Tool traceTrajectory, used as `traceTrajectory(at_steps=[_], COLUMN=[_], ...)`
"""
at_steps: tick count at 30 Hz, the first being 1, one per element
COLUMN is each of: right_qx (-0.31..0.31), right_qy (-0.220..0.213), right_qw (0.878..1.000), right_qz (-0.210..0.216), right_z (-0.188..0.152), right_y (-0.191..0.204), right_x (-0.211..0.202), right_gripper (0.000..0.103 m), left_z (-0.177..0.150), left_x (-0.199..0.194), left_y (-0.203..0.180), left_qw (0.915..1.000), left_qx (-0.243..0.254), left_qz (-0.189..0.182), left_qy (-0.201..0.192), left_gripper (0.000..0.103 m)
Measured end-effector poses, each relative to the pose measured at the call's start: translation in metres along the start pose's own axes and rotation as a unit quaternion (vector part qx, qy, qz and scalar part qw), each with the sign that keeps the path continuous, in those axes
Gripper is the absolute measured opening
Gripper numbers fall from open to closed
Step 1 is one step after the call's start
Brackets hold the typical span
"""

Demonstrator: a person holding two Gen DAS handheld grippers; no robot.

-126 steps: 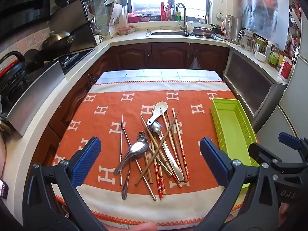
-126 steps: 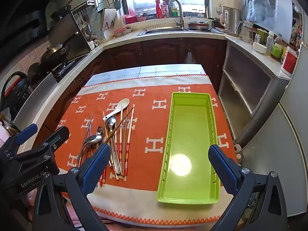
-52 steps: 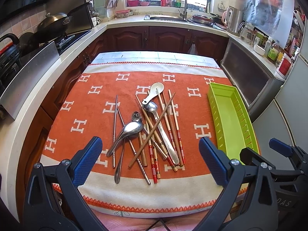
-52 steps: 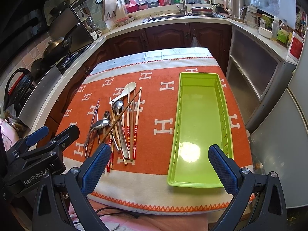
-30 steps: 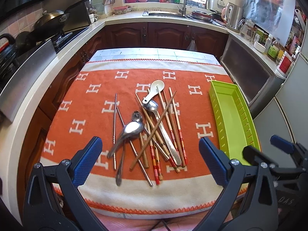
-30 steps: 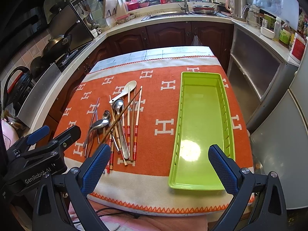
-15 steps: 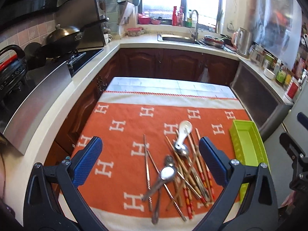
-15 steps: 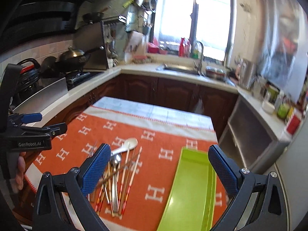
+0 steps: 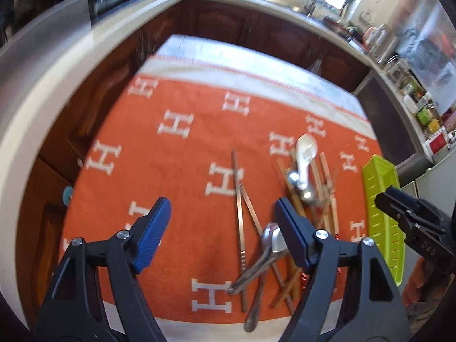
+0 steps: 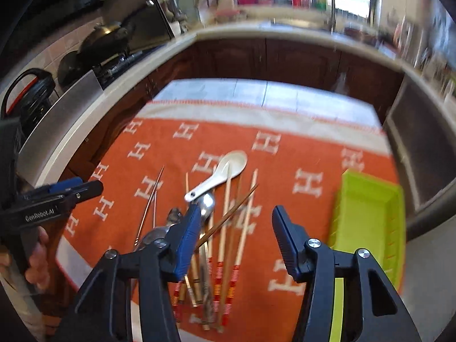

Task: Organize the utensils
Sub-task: 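Grasp a metal chopstick with the left tool while the right tool grasps a wooden chopstick, then carry both chopsticks into the green tray and open both tools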

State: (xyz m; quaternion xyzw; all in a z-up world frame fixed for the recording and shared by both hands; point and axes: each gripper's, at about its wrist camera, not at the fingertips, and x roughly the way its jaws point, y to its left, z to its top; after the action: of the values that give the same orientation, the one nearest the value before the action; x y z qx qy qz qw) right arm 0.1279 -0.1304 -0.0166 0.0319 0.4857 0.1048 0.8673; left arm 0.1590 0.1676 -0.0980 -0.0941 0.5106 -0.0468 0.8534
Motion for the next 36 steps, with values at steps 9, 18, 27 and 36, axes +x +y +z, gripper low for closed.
traceTrajectory(at_steps=[9,18,27,36], right_qx=[0.111,0.146,0.171,0.17], right_qy=[0.11,0.124,0.094,0.053], right_qw=[0.983,0.976,0.97,0.97], right_qz=[0.097,0.106,0.144,0.166], right_z=[-0.026,-0.027,-0.02,-0.024], right_y=[-0.007,-0.003,-0.01,-0.02], right_x=[0.109,0.149,0.126,0.083], right_gripper=[0.041,0.022,0.006,0.006], left_z=[-0.016,-0.023,-0.026,-0.02], left_x=[0.064,0.085,0.087,0.092], left_y=[-0.001,-0.017,-0.029,-0.036], left_qw=[0.9974,0.9942,0.9926,0.994], left_qx=[0.024,0.045,0.07,0.077], left_qz=[-0.017,-0.021,0.003,0.03], left_qy=[0.066,0.096,0.099,0.07], left_gripper=[0.048,0.038,0.019,0.003])
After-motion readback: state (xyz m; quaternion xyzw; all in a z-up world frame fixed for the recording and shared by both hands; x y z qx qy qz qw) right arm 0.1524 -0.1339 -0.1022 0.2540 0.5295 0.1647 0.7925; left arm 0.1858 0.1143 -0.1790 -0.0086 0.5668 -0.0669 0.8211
